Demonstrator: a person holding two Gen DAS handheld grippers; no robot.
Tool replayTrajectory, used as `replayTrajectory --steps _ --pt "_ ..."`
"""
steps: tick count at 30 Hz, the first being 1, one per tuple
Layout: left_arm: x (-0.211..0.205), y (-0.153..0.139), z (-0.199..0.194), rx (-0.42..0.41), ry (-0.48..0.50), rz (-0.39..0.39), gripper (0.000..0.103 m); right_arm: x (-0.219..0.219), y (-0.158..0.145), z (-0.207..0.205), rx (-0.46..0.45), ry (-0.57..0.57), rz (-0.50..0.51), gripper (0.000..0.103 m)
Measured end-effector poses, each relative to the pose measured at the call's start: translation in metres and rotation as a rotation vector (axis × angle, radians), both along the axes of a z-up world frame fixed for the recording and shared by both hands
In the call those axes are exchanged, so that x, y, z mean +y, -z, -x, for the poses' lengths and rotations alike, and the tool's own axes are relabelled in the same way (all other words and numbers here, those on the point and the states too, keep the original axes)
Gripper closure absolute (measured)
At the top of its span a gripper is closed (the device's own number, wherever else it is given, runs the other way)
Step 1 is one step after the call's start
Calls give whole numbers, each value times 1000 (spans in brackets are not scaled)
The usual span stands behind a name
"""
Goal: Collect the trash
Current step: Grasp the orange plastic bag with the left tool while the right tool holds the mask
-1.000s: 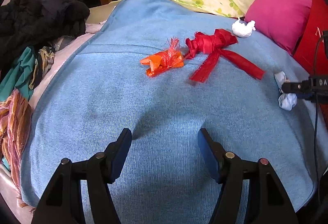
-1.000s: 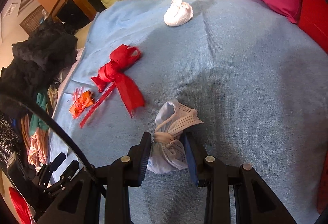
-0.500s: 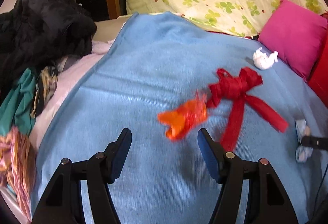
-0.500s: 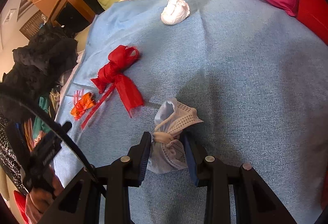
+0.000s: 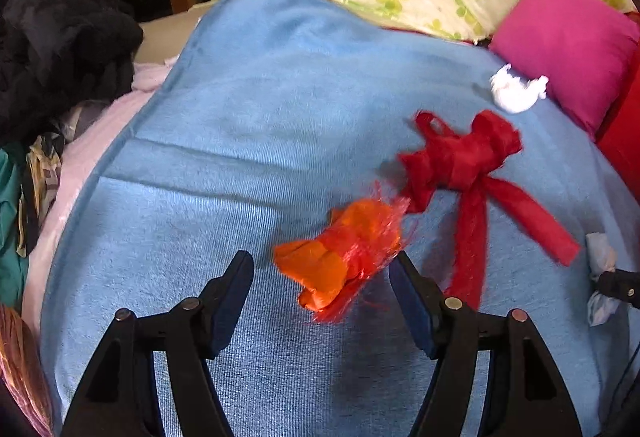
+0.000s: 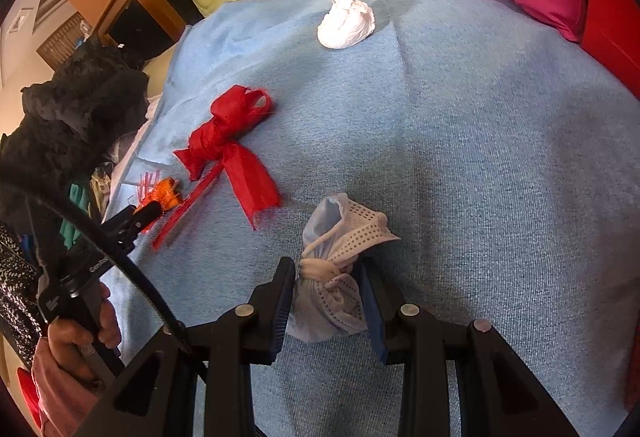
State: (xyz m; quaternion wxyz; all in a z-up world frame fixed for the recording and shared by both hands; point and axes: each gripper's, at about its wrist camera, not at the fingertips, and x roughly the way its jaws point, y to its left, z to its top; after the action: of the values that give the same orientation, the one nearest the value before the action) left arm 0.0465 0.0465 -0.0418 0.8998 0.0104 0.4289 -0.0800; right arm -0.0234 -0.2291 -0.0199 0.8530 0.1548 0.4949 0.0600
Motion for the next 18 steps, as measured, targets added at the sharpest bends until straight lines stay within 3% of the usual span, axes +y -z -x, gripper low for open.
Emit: replayTrajectory --steps 2,4,7,18 --pt "0 1 0 0 2 11 48 0 0 0 -3 -1 4 68" --pt "-1 -1 1 -9 1 8 55 3 -2 1 -12 -12 23 68" --pt "-3 -5 5 -32 2 11 57 6 -4 2 -28 -27 42 68" --pt "-27 -56 58 -211 -45 -112 57 14 -25 12 -121 -83 25 68"
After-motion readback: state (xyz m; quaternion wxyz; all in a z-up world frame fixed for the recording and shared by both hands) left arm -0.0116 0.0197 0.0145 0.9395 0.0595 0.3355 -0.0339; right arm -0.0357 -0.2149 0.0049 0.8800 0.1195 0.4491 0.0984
